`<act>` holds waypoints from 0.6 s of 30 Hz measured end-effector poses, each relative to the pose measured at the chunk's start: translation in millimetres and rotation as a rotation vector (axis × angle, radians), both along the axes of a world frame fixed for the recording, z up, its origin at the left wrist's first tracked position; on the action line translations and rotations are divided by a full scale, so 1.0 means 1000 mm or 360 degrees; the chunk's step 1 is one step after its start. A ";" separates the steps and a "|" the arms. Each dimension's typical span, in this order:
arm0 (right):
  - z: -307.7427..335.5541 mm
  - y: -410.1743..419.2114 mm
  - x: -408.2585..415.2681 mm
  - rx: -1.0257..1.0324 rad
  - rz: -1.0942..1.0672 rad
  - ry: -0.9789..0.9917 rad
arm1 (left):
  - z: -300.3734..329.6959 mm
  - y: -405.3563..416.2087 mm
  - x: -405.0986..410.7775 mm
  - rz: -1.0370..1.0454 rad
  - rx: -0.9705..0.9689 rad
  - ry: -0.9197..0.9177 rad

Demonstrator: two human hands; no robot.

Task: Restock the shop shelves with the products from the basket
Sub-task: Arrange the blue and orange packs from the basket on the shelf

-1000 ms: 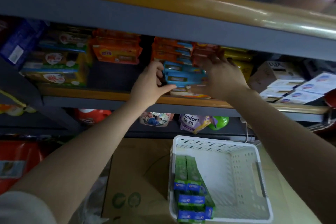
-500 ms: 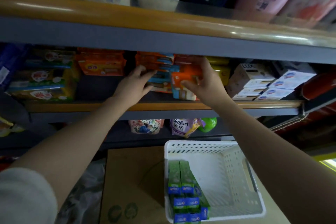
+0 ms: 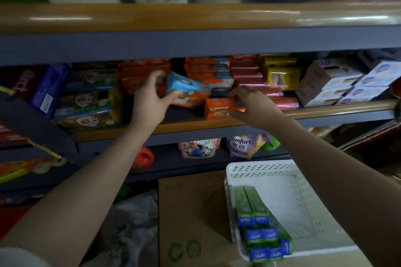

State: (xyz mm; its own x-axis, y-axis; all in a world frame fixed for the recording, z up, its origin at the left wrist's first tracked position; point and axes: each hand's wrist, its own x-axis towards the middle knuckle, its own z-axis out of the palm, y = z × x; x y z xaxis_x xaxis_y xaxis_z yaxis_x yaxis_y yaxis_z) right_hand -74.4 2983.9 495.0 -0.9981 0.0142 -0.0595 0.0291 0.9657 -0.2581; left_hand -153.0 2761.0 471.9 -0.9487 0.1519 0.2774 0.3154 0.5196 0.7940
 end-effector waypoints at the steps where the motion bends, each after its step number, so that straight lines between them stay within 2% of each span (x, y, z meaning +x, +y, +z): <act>1: -0.001 0.000 -0.001 -0.0005 0.0008 -0.0005 | 0.009 -0.003 0.002 0.0032 -0.0040 0.0077; 3: -0.002 0.000 -0.002 -0.0008 0.0041 -0.0011 | 0.023 0.001 0.003 -0.0072 -0.0221 0.0241; 5: -0.001 0.003 -0.002 -0.0065 0.0030 -0.0040 | 0.028 0.016 0.004 -0.0336 -0.0446 0.0373; 7: 0.000 0.007 0.000 -0.0114 -0.0007 -0.0056 | 0.022 0.036 0.004 -0.0529 -0.0585 0.0339; 11: -0.001 0.014 0.004 -0.0100 -0.0129 -0.0038 | 0.013 0.066 -0.001 -0.0523 -0.0433 -0.0012; 18: -0.010 0.006 0.007 -0.0210 -0.0288 0.0106 | -0.006 0.038 -0.001 -0.0366 -0.0421 -0.0017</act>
